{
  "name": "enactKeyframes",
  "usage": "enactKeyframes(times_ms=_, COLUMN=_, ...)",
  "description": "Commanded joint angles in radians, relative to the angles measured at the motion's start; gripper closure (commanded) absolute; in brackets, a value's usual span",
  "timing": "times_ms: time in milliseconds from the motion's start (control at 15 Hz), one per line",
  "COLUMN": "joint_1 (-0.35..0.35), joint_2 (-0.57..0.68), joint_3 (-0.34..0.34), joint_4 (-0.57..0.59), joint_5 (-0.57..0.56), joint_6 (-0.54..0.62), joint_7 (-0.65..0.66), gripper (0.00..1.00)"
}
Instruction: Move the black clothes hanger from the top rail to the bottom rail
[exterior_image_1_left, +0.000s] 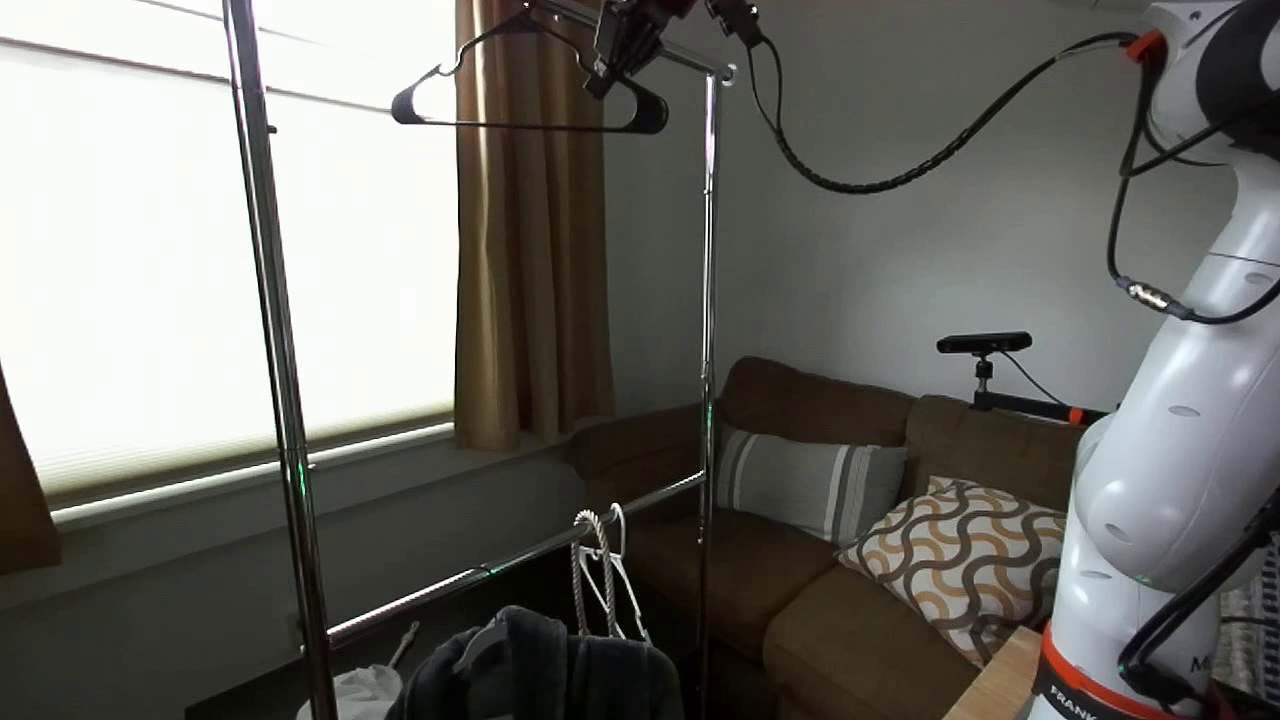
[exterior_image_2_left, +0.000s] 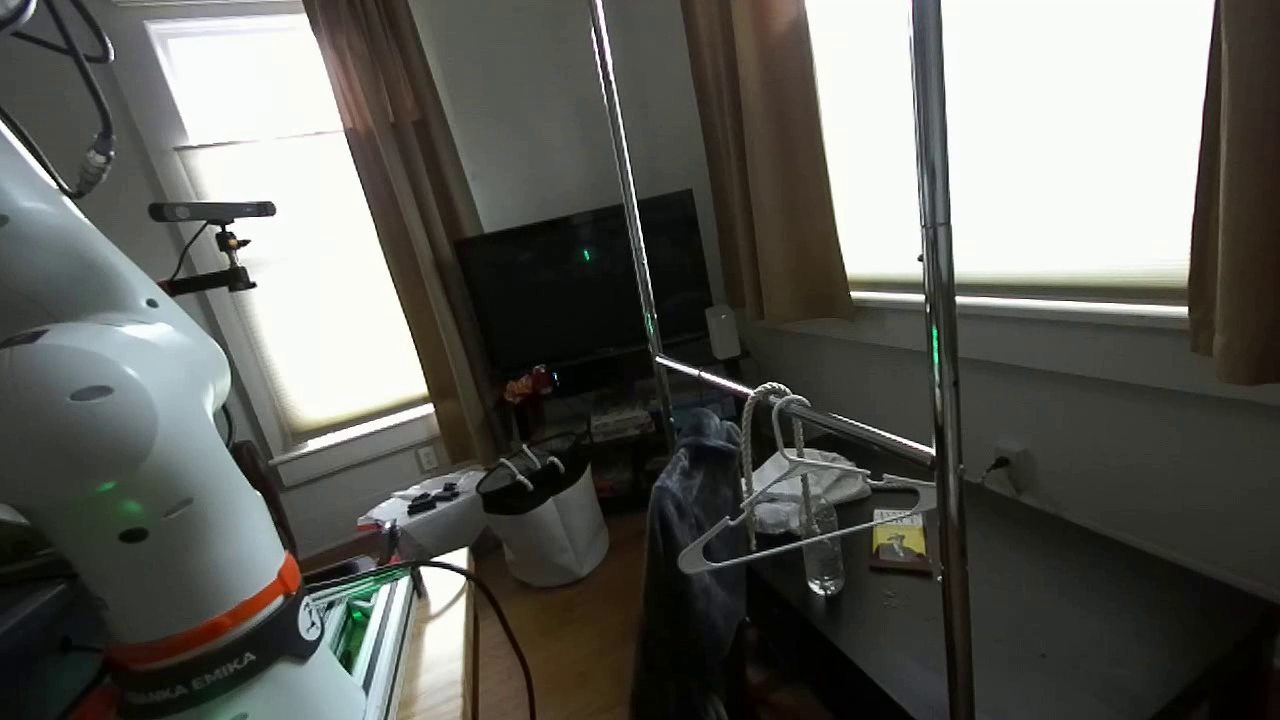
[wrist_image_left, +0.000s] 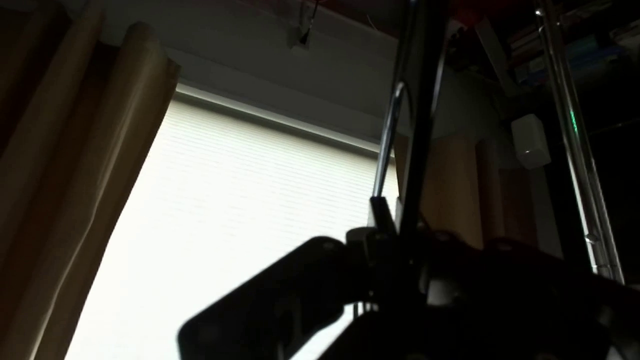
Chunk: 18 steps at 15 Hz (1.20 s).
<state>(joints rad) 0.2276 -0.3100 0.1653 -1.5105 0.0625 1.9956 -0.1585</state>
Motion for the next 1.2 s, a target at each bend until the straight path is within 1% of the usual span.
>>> enactKeyframes(times_ms=0, joint_1=-0.005, joint_2=-0.096, joint_3=0.014, joint_4=-0.117, joint_5=-0.039, joint_6=0.041, joint_7=-0.052, gripper=0.98)
enactKeyframes(times_ms=267, joint_1=0.004, joint_2=-0.166, joint_3=0.029, joint_4=-0.24, joint_5=-0.098, joint_6=0.026, joint_7=-0.132, gripper=0.98)
enactKeyframes(times_ms=467, joint_1=0.012, joint_2=-0.206, joint_3=0.038, joint_4=-0.343, joint_5=-0.137, joint_6=0.011, joint_7=-0.169, gripper=0.98)
enactKeyframes(times_ms=600, joint_1=0.018, joint_2=-0.217, joint_3=0.038, joint_4=-0.398, joint_5=-0.145, joint_6=-0.029, joint_7=-0.173, gripper=0.98)
enactKeyframes(times_ms=800, joint_1=0.038, joint_2=-0.209, joint_3=0.0, joint_4=-0.477, joint_5=-0.065, joint_6=-0.104, joint_7=-0.163, gripper=0.98)
enactKeyframes(times_ms=867, joint_1=0.046, joint_2=-0.204, joint_3=-0.025, joint_4=-0.517, joint_5=-0.019, joint_6=-0.099, joint_7=-0.17, gripper=0.98)
enactKeyframes(times_ms=933, joint_1=0.048, joint_2=-0.196, joint_3=-0.051, joint_4=-0.568, joint_5=0.026, joint_6=-0.067, joint_7=-0.182, gripper=0.98)
enactKeyframes(times_ms=1067, joint_1=0.036, joint_2=-0.185, joint_3=-0.084, joint_4=-0.649, joint_5=0.091, joint_6=-0.071, joint_7=-0.185, gripper=0.98)
enactKeyframes(times_ms=1133, joint_1=0.016, joint_2=-0.187, joint_3=-0.093, joint_4=-0.688, joint_5=0.095, joint_6=-0.09, joint_7=-0.162, gripper=0.98)
